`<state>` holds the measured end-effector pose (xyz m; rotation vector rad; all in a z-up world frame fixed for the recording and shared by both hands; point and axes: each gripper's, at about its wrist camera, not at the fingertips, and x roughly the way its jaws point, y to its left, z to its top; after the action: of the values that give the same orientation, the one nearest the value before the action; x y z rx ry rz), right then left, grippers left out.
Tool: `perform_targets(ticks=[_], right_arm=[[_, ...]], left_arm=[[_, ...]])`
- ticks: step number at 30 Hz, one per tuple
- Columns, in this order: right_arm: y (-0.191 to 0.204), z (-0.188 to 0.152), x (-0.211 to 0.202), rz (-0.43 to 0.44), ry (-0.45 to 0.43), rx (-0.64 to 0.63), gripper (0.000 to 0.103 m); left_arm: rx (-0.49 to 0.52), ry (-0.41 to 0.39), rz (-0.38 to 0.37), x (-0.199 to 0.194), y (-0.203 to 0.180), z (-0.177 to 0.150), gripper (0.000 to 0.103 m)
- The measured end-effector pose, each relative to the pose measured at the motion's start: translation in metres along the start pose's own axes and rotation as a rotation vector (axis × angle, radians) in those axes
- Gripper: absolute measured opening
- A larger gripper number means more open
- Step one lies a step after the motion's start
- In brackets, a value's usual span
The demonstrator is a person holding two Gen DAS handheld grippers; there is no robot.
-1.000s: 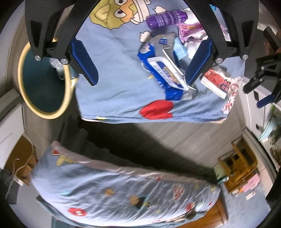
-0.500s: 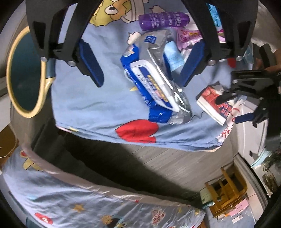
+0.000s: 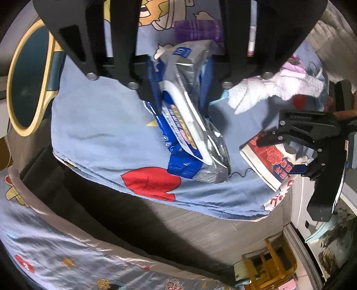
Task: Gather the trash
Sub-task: 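Grasp blue-and-silver snack wrapper with right tool while left tool grasps red paper cup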
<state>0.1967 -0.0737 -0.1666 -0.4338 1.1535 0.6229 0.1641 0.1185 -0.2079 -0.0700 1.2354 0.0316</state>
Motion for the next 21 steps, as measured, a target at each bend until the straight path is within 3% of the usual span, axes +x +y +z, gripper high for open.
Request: perform_targets(ticks=[4,14,18,21], right_arm=[[-0.004,0.001,-0.005,0.003,-0.012,0.007,0.023],[-0.021,0.004,-0.027,0.010,-0.074,0.054,0.023],[-0.030,0.004,-0.037,0.012,-0.102,0.090,0.023],[-0.037,0.004,-0.043,0.012,-0.117,0.111,0.023]], left_arm=[[0.004,0.001,-0.026,-0.001,-0.002,0.000,0.068],[0.003,-0.056,-0.023,-0.019,-0.004,0.005,0.049],[0.019,-0.110,-0.025,-0.032,-0.011,0.010,0.026],[0.026,-0.134,-0.070,-0.042,-0.016,0.015,0.013]])
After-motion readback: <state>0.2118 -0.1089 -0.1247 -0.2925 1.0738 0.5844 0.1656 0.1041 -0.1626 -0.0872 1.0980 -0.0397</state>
